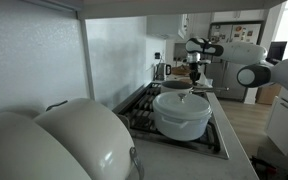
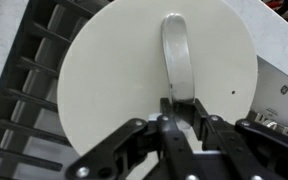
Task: Move the pot at the right to the left then remove the lid on the pot on the right and place it on the stove
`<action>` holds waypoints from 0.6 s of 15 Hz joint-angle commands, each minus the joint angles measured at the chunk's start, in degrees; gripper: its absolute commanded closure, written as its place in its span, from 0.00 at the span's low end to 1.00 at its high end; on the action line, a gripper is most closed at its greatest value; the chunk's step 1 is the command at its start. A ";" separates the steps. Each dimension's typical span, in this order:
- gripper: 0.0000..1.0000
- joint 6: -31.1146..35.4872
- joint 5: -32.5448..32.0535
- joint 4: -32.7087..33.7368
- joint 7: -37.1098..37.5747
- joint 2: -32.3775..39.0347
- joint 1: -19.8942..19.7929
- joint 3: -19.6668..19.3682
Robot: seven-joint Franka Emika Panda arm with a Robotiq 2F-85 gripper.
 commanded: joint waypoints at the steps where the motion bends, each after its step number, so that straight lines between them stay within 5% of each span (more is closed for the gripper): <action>1: 0.94 0.29 1.17 -2.58 0.12 -2.53 -0.72 0.87; 2: 0.94 -3.17 1.86 4.94 -0.05 1.71 -0.58 0.35; 3: 0.94 -0.10 1.55 -2.63 -0.02 -2.39 -1.06 1.30; 5: 0.94 -0.12 1.94 -2.68 -0.04 -2.17 -1.32 1.56; 6: 0.94 -3.59 2.66 4.94 -0.16 2.13 -1.06 0.85; 7: 0.94 -0.31 2.19 -2.60 -0.05 -1.98 -1.45 1.65; 9: 0.94 -0.26 2.21 -2.55 -0.13 -1.80 -1.55 1.84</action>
